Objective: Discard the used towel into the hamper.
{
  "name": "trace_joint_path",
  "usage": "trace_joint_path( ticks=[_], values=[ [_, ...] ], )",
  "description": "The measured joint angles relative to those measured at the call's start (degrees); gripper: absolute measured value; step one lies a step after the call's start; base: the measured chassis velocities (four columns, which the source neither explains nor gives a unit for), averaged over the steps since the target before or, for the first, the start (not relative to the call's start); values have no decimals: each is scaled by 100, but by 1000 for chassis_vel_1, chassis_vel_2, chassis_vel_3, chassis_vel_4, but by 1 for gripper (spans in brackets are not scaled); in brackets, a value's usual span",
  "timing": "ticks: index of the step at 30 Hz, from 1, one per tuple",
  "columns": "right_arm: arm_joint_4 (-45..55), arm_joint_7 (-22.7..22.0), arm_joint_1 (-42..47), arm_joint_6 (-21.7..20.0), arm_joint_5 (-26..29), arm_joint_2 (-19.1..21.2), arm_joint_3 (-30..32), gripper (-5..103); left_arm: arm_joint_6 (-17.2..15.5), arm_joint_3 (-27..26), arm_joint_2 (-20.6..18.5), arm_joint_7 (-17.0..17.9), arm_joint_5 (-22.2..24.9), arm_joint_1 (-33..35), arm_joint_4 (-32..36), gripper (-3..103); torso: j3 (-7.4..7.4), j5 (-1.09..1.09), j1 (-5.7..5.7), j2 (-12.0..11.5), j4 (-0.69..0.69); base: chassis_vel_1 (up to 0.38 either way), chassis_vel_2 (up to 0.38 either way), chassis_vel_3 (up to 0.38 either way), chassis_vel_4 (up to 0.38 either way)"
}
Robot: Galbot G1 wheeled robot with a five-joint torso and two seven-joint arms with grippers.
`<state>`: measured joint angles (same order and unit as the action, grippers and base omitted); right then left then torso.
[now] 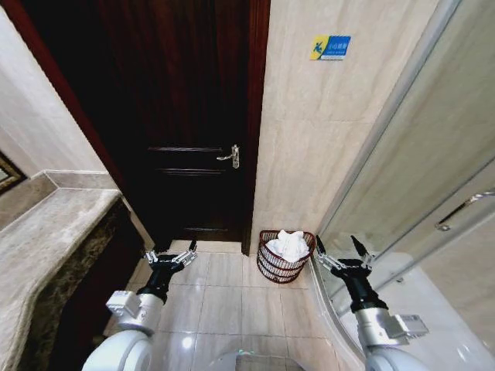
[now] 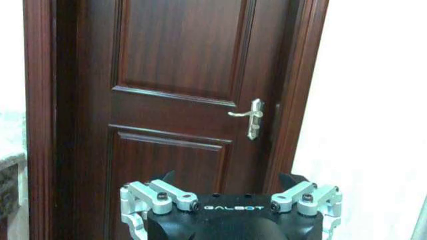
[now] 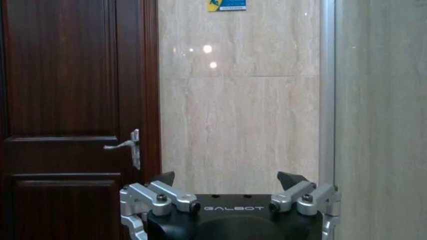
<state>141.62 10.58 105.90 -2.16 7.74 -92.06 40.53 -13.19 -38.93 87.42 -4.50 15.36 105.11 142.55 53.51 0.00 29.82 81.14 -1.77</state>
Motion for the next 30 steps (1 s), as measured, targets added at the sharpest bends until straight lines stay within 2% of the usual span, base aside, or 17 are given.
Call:
trace_joint_path(
  ticks=[16, 30],
  values=[
    [0, 0, -1, 0, 0, 0, -1, 100, 0, 0, 0, 0, 0, 0, 0, 100, 1, 0, 4, -1, 0, 23, -26, -26, 18],
    [1, 0, -1, 0, 0, 0, -1, 100, 0, 0, 0, 0, 0, 0, 0, 100, 0, -1, 0, 1, 0, 202, -196, -199, 201]
  ],
)
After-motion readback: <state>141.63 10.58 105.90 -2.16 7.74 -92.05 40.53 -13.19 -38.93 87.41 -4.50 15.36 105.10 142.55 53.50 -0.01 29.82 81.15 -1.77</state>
